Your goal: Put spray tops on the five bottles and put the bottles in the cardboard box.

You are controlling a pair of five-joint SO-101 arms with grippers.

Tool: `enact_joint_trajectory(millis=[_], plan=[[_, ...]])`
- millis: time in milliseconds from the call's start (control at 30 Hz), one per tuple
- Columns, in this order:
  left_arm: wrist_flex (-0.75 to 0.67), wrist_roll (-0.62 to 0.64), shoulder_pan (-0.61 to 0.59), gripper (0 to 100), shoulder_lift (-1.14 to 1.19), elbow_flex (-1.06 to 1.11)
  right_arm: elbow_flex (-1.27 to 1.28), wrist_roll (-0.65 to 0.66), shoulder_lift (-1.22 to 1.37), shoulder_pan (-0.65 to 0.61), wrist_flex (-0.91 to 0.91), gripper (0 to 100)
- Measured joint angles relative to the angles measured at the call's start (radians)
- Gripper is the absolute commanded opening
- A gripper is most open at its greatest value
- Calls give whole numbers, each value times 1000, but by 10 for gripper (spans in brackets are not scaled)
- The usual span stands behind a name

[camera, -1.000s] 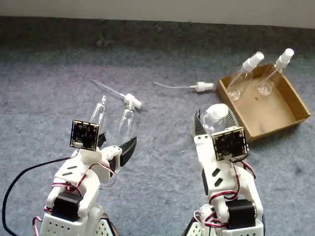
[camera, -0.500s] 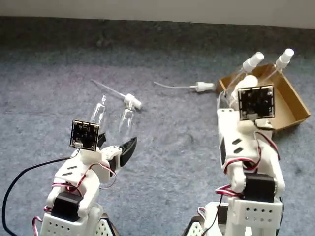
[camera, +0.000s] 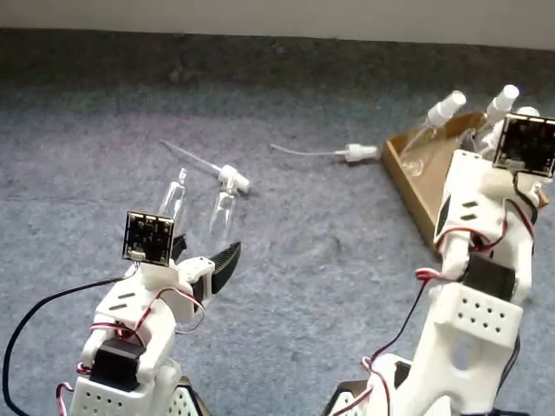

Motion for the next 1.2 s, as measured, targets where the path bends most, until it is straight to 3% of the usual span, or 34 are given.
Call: enact_joint_trajectory(millis=[667,967,1200], plan=[[0,0,0,274,0,48,0,-48,551,20,-442,80],[0,0,0,274,0,52,183,-48,615,20,-783,80],[0,0,0,274,0,52,232,-48,624,-12,-822,80]])
